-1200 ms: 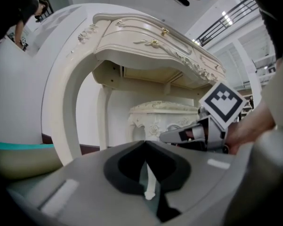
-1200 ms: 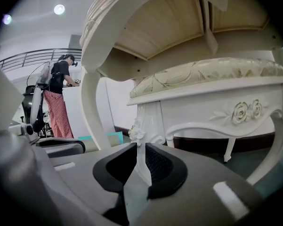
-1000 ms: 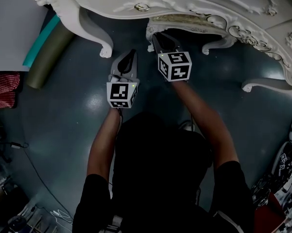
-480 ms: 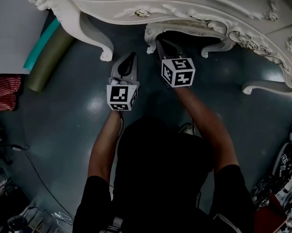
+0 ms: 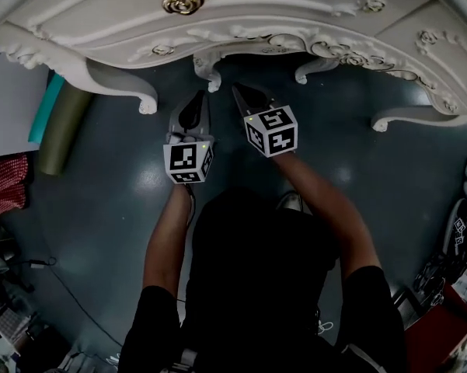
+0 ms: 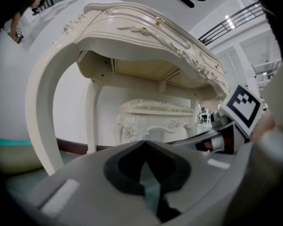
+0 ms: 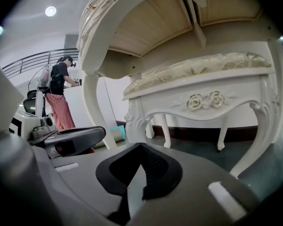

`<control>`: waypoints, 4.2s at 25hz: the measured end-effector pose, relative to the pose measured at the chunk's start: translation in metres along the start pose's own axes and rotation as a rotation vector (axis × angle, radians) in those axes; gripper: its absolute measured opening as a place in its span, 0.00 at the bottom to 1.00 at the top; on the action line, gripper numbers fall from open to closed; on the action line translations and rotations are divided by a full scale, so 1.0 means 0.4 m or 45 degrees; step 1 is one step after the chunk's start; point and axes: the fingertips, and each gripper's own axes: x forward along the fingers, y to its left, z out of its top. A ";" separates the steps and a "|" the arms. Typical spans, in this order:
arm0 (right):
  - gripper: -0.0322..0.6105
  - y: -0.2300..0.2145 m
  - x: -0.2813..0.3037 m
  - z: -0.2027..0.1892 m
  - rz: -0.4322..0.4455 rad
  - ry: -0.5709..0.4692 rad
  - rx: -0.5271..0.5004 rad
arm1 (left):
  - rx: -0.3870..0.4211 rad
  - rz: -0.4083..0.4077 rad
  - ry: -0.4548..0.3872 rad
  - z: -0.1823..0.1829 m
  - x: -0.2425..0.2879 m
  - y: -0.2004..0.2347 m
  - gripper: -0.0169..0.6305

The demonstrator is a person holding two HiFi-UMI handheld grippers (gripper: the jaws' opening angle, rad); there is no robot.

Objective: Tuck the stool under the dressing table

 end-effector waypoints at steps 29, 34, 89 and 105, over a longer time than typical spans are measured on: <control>0.04 0.070 -0.509 0.269 -0.152 0.293 0.222 | -0.156 -0.057 0.413 0.460 -0.208 -0.211 0.04; 0.04 0.085 -0.549 0.319 -0.135 0.342 0.195 | -0.187 -0.041 0.432 0.537 -0.227 -0.236 0.04; 0.05 0.465 -1.176 0.962 -0.438 0.053 0.257 | -0.165 -0.240 0.283 1.301 -0.672 -0.371 0.04; 0.05 0.587 -1.322 1.136 -0.472 -0.130 0.221 | -0.119 -0.260 0.136 1.524 -0.813 -0.379 0.04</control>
